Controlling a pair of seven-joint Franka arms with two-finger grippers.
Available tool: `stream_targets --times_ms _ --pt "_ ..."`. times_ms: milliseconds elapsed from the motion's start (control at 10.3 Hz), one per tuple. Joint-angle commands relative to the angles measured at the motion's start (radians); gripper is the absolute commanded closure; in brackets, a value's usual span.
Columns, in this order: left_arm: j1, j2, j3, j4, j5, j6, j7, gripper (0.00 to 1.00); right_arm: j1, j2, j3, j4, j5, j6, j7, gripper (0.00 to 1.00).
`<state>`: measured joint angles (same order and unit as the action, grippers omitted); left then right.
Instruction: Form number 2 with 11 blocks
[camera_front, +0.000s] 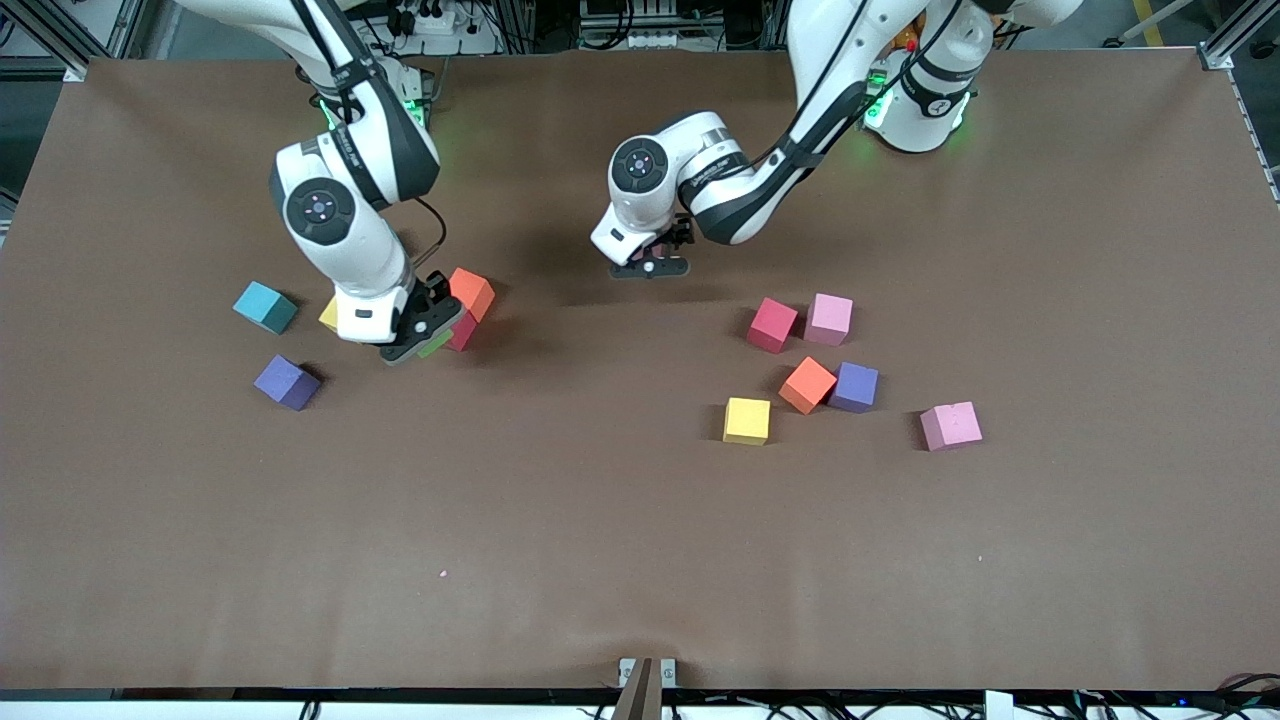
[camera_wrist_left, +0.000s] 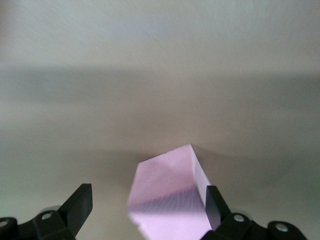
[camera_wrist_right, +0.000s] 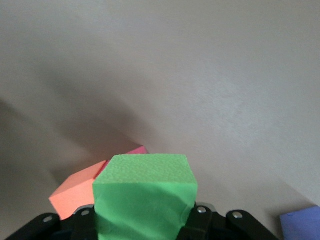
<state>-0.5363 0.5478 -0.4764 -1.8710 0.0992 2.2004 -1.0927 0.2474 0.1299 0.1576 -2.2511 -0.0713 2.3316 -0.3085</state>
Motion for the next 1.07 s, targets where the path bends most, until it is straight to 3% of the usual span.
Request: stream_targets --times_ms 0,291,485,970 --pt "0.018 -0.135 -0.004 -0.002 -0.033 -0.112 -0.021 0.0 0.004 -0.018 0.03 -0.002 -0.012 0.0 -0.117 0.55" --pt "0.05 -0.15 -0.002 0.004 -0.035 -0.114 -0.007 0.0 0.006 -0.019 0.03 -0.001 -0.012 0.003 -0.297 0.55" --pt "0.125 -0.154 -0.007 0.013 -0.036 -0.114 0.036 0.0 0.041 -0.019 0.04 -0.002 -0.01 0.0 -0.29 0.55" --pt "0.399 -0.138 0.001 0.081 -0.033 -0.171 0.053 0.0 0.117 0.005 0.048 -0.002 -0.015 0.053 -0.429 0.55"
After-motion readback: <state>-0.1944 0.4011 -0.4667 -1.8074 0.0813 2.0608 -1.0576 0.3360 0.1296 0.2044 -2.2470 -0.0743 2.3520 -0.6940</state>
